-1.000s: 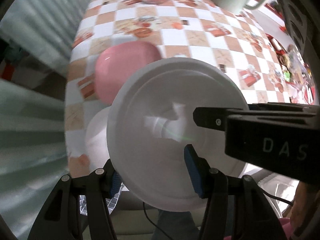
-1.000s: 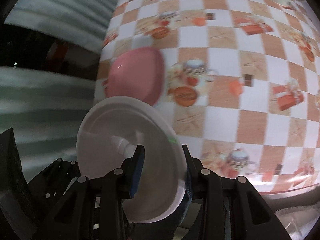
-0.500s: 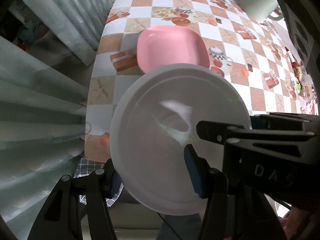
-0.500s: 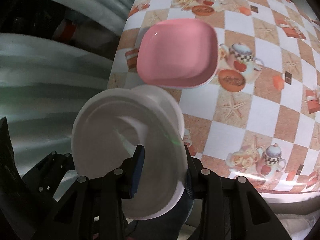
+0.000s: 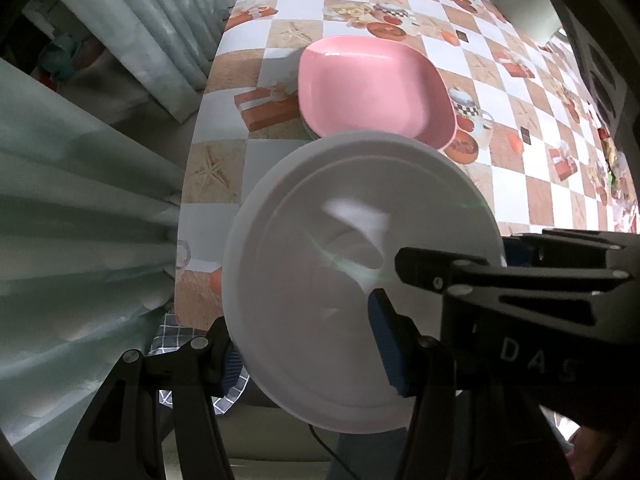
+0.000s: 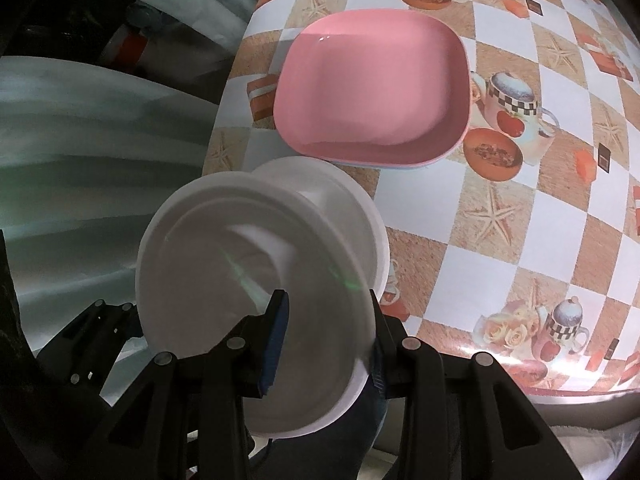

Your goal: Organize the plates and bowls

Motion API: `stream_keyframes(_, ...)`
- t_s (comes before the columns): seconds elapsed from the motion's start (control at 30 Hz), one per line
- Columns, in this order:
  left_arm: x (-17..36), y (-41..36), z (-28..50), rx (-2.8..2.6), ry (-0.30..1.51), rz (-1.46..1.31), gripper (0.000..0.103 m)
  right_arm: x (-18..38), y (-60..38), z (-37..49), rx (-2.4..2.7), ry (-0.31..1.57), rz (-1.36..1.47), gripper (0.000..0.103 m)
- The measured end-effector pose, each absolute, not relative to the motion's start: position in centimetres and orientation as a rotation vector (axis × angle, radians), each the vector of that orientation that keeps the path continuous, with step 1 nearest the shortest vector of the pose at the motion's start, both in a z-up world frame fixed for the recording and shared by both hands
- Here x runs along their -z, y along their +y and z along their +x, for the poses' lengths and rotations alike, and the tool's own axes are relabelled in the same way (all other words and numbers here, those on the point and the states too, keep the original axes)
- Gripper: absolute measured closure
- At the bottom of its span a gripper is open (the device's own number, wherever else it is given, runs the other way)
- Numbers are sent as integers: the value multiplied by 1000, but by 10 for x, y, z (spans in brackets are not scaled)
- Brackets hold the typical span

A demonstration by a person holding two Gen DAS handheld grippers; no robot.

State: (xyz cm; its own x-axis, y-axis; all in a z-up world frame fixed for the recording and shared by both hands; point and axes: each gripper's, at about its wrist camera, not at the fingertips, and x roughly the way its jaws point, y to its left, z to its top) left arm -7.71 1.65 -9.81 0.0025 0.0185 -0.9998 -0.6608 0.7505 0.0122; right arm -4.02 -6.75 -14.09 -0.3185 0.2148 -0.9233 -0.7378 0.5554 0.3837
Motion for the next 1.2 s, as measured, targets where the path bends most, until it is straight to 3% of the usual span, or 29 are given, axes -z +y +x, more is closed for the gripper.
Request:
stream_keyframes(0.1, 102, 20, -78, -574, 1478, -565, 38, 142, -67, -41, -1031, 1623, -454, 62)
stream_keyframes(0.17, 104, 21, -79, -569, 1472, -574, 34, 144, -59, -44, -1046, 1620, -457, 53)
stream_keyframes(0.23, 105, 19, -78, -578, 1476, -560, 26, 143, -57, -47, -1057, 1603, -473, 34)
stream_keyframes(0.3, 105, 17, -78, -582, 1475, -549, 24, 143, -55, -48, -1065, 1595, -483, 25)
stream_keyframes(0.47, 102, 21, -83, -598, 1439, -577, 16, 139, -59, -42, -1053, 1580, -497, 22)
stream_keyframes(0.5, 100, 22, -84, -606, 1432, -585, 13, 138, -61, -40, -1049, 1577, -497, 5)
stream_keyframes(0.53, 99, 25, -86, -612, 1421, -603, 0, 137, -62, -38, -1048, 1570, -489, 0)
stream_keyframes(1.2, 103, 34, -111, -644, 1452, -691, 0, 148, -107, -14, -910, 1608, -474, 0)
